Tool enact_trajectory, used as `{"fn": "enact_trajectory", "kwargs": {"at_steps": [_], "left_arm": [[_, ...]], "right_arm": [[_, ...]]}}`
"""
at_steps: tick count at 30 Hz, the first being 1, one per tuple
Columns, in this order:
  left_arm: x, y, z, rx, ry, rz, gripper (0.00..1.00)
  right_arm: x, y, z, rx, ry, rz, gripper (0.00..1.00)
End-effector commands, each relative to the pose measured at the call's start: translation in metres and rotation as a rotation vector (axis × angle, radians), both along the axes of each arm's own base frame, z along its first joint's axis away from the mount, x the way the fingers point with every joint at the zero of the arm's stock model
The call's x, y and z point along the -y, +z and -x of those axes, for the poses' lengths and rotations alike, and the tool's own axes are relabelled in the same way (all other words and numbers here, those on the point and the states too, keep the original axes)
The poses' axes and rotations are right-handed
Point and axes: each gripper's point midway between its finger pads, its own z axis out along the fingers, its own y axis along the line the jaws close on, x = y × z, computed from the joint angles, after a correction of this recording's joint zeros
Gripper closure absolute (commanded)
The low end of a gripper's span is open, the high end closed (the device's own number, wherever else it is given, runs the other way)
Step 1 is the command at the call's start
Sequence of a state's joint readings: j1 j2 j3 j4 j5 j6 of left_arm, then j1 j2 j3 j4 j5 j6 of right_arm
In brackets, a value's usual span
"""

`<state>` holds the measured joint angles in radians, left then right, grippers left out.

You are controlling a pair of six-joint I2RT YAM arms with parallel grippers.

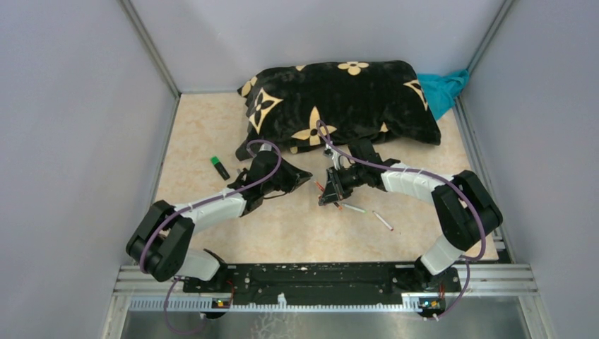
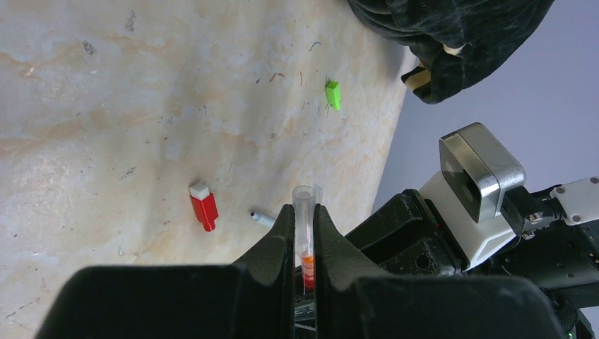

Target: Insert the pens into the pen caps

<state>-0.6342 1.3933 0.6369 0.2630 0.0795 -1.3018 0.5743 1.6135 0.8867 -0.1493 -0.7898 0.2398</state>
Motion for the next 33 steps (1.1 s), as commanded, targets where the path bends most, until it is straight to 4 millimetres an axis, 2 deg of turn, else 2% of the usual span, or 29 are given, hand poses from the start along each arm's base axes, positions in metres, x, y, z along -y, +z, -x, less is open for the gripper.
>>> {"fn": "enact_trajectory", "kwargs": {"at_steps": [1, 12, 23, 27, 33], "left_arm": [[0.009, 0.006, 0.000, 0.001, -0.008, 0.035, 1.00], [0.021, 0.018, 0.004, 0.012, -0.024, 0.050, 1.00], [0.025, 0.046, -0.003, 0.104, 0.023, -0.030, 1.00], [0.024, 0.055, -0.003, 0.130, 0.037, -0.047, 1.00], [0.029, 0.061, 0.001, 0.144, 0.028, -0.041, 1.00]], "right_arm": [[-0.016, 0.019, -0.014, 0.055, 0.008, -0.046, 1.00], [-0.024, 0.027, -0.030, 0.082, -0.017, -0.054, 1.00], [-0.027, 0.050, -0.039, 0.064, -0.083, -0.110, 1.00], [-0.021, 0.051, -0.047, 0.074, -0.131, -0.086, 1.00], [-0.019, 0.049, -0.046, 0.073, -0.145, -0.091, 1.00]]}}
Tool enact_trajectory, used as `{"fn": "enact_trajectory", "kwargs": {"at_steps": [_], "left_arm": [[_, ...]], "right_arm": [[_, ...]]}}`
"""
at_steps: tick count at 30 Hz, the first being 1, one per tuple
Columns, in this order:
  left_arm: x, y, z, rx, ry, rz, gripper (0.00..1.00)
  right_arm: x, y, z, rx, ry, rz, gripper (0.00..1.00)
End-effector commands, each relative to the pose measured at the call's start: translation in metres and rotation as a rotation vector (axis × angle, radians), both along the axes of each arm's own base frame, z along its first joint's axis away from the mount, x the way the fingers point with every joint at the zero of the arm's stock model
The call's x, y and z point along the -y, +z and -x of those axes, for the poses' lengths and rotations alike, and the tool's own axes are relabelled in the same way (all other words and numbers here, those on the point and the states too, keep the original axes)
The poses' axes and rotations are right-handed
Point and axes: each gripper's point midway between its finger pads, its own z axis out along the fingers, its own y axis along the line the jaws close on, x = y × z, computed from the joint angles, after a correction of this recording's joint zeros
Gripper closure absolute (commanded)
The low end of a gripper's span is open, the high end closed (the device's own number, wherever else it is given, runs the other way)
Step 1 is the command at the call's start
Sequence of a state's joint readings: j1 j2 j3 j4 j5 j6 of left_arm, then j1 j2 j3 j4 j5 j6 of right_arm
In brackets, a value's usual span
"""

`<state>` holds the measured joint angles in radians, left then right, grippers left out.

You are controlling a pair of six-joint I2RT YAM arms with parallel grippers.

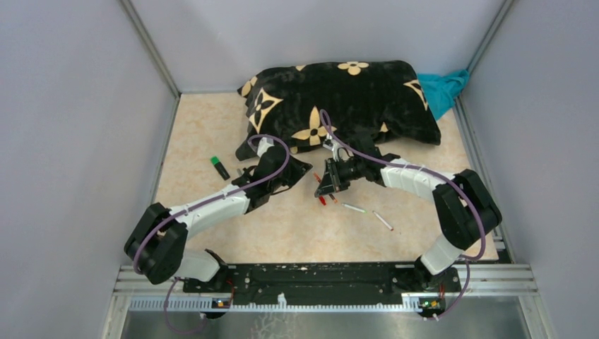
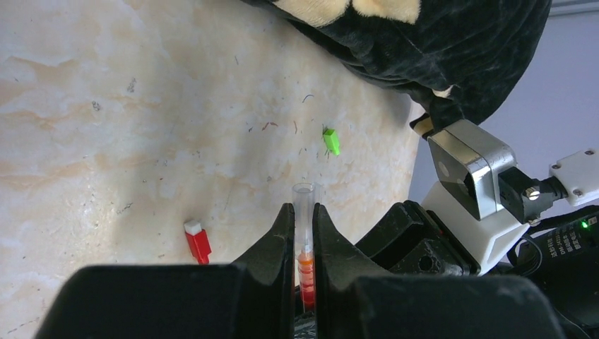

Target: Insert the pens into the pen caps

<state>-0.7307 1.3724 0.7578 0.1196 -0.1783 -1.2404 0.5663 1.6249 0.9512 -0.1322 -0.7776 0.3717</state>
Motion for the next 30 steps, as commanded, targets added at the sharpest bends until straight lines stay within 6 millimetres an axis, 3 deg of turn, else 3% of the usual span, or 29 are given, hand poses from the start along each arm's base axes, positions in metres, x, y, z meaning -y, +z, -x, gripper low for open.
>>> {"fn": "enact_trajectory", "kwargs": {"at_steps": [1, 24, 30], "left_arm": [[0.027, 0.037, 0.015, 0.038, -0.085, 0.091, 1.00], [0.036, 0.051, 0.023, 0.057, -0.085, 0.089, 0.99], [0.037, 0.054, 0.026, 0.066, -0.091, 0.098, 0.94]], "right_arm": [[-0.008, 0.028, -0.027, 0.126, -0.060, -0.056, 1.00], [-0.005, 0.028, -0.026, 0.119, -0.137, -0.120, 1.00], [-0.002, 0.025, -0.024, 0.177, -0.115, -0.136, 1.00]]}}
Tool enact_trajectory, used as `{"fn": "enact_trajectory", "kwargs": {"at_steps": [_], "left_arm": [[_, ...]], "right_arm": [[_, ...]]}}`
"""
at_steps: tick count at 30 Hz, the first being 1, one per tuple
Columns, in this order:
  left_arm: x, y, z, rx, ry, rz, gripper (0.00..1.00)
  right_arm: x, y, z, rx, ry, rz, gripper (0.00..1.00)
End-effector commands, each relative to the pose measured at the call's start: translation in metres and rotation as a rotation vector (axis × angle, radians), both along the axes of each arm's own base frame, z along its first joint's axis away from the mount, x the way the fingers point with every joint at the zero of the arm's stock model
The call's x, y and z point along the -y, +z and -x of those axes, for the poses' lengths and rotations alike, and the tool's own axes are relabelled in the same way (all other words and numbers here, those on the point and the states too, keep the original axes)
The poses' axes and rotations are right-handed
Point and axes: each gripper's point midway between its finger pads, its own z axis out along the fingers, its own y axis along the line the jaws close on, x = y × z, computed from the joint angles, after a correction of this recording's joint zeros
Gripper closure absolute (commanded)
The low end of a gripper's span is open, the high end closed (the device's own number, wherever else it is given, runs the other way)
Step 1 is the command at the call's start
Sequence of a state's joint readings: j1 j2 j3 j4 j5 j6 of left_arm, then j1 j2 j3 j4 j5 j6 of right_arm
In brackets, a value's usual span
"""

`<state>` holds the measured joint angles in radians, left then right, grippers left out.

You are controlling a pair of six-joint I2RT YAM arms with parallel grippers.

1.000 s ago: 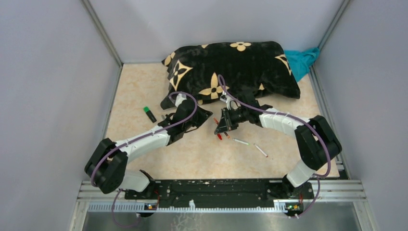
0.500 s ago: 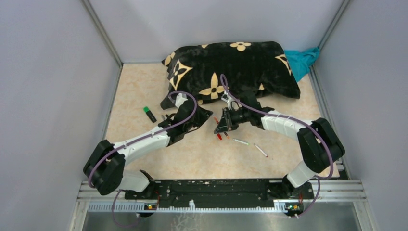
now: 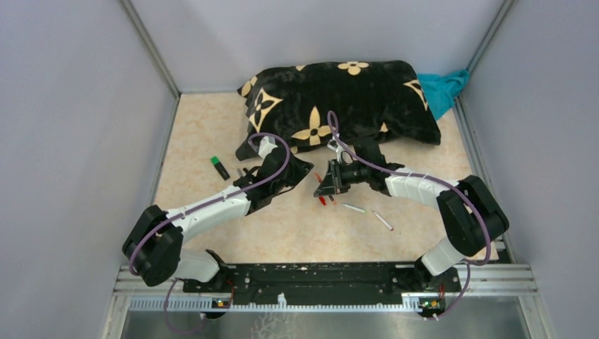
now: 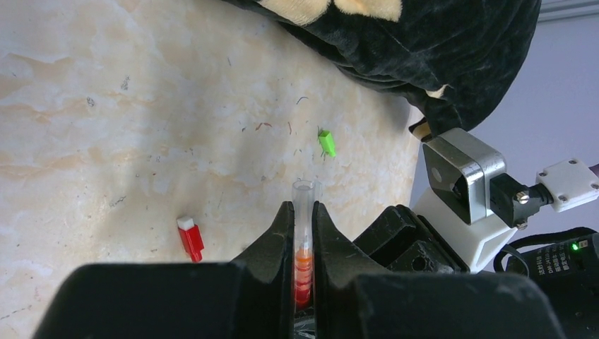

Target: Insert the pens into the pen caps

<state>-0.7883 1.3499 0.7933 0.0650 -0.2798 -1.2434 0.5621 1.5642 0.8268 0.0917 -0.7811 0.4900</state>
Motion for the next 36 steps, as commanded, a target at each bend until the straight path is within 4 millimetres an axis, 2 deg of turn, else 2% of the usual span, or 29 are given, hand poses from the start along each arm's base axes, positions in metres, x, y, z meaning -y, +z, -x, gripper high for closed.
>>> {"fn": "enact_trajectory", "kwargs": {"at_steps": [1, 27, 32, 36], "left_arm": [[0.032, 0.041, 0.022, 0.032, -0.126, 0.127, 0.94], [0.012, 0.050, 0.030, 0.092, -0.115, 0.090, 0.56], [0.000, 0.068, 0.036, 0.211, -0.155, 0.027, 0.45], [-0.014, 0.099, 0.038, 0.386, -0.175, -0.030, 0.30]], "right_arm": [[0.000, 0.017, -0.025, 0.150, -0.061, -0.041, 1.00], [0.003, 0.031, -0.021, 0.182, -0.022, -0.102, 1.00], [0.002, 0.040, -0.020, 0.202, 0.004, -0.118, 1.00], [0.000, 0.051, -0.020, 0.220, 0.037, -0.134, 1.00]]}}
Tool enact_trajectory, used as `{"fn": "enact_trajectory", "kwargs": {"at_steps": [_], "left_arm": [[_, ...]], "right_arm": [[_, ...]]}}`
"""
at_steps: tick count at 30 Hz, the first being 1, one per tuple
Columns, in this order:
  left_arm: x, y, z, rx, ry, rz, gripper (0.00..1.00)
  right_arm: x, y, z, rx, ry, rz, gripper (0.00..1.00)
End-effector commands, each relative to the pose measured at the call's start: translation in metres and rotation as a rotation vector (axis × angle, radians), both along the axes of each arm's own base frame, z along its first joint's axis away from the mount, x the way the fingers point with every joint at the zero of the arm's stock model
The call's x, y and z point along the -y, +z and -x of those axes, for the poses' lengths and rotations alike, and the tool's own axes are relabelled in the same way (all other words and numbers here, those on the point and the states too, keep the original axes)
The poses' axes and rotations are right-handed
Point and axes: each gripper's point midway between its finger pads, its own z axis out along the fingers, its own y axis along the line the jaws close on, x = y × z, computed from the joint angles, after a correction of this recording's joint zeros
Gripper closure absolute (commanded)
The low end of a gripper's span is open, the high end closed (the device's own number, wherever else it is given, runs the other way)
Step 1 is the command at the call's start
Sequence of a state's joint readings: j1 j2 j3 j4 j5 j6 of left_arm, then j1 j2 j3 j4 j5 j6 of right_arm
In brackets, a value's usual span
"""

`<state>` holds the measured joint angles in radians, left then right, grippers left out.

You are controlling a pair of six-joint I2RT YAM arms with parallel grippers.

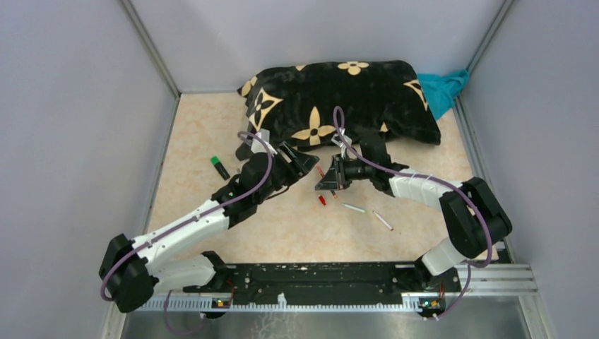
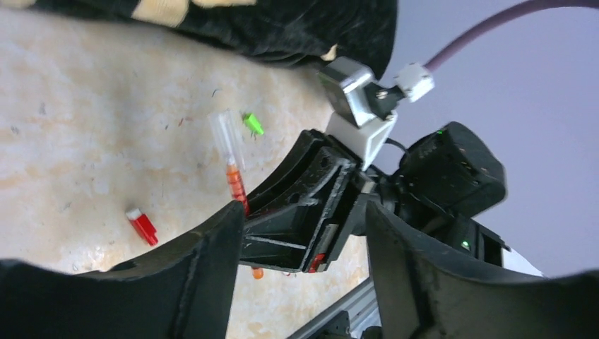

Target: Insert the pens into the pen caps

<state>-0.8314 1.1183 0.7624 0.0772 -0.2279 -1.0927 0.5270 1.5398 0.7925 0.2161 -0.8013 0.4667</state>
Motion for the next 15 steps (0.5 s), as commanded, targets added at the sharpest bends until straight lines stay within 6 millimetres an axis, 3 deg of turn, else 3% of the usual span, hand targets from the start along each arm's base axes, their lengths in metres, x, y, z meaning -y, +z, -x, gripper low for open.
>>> {"fn": "enact_trajectory", "kwargs": {"at_steps": [1, 5, 12, 15], "left_arm": [[-0.016, 0.035, 0.003, 0.235, -0.022, -0.064, 0.22], [-0.025, 0.071, 0.009, 0.394, -0.039, -0.043, 0.02], [-0.042, 0.111, 0.017, 0.519, -0.090, 0.117, 0.02], [-0.047, 0.119, 0.019, 0.534, -0.142, 0.215, 0.08]], "right_arm": [[-0.005, 0.041, -0.005, 0.115, 0.056, -0.071, 1.00], [-0.007, 0.059, -0.002, 0.147, 0.093, -0.087, 1.00], [-0.005, 0.113, 0.006, 0.263, 0.163, -0.149, 1.00], [-0.005, 0.134, 0.011, 0.283, 0.185, -0.178, 1.00]]}}
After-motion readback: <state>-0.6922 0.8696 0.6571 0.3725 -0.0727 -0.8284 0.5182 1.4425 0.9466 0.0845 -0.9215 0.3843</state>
